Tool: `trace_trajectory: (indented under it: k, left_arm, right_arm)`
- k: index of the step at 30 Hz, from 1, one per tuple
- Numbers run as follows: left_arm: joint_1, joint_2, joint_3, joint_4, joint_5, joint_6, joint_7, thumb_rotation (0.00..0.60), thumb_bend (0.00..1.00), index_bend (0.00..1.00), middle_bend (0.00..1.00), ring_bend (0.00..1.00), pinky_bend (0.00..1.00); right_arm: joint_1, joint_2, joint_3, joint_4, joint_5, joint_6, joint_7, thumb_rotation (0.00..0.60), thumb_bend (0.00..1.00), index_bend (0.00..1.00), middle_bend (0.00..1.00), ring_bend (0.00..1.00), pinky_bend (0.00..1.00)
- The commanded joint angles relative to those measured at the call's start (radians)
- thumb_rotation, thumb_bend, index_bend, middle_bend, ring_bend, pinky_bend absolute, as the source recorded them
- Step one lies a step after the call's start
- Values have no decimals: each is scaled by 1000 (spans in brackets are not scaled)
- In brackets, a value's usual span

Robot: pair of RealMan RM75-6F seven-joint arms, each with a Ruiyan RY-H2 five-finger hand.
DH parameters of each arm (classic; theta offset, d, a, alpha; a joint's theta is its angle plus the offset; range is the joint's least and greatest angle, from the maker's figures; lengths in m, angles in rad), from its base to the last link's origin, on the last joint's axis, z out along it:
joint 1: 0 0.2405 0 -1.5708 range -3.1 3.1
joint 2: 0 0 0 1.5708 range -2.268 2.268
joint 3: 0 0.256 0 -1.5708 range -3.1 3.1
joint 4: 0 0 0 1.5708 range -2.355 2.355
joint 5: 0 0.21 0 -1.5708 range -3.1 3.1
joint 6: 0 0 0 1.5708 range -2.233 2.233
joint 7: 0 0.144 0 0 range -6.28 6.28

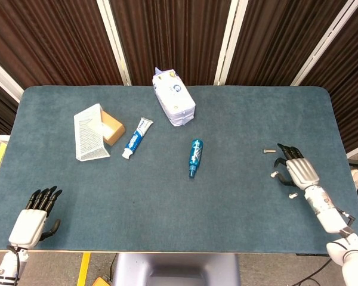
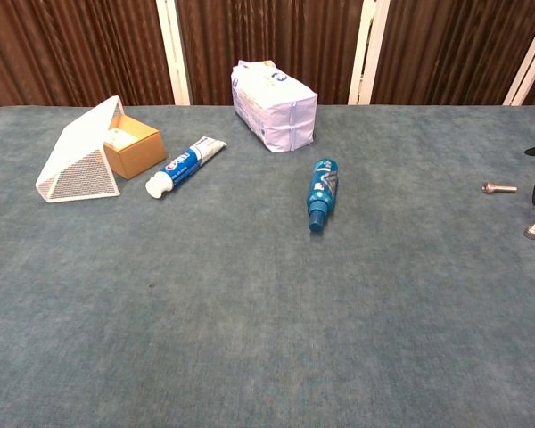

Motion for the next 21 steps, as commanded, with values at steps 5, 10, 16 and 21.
trace_trajectory:
  k: [5, 10, 16, 21]
  left_arm:
    - [3, -2, -4, 0, -6, 4, 11, 600, 423, 0, 0, 0, 15]
    - [-4, -18, -7, 6, -15, -15, 36, 600, 423, 0, 0, 0, 16]
    - [-13, -37, -21, 19, -38, -34, 54, 600, 422, 0, 0, 0, 16]
    - [-22, -52, -28, 40, -58, -58, 69, 600, 423, 0, 0, 0, 16]
  right_arm:
    - [15, 17, 34, 12, 38, -44, 34, 600, 501, 519, 53, 0, 0]
    - [66, 11, 63, 34, 70, -148, 61, 600, 500, 524, 53, 0, 0]
    - [129, -42, 87, 100, 101, -277, 35, 600, 500, 534, 53, 0, 0]
    - [166, -79, 103, 143, 116, -338, 18, 600, 500, 542, 53, 0, 0]
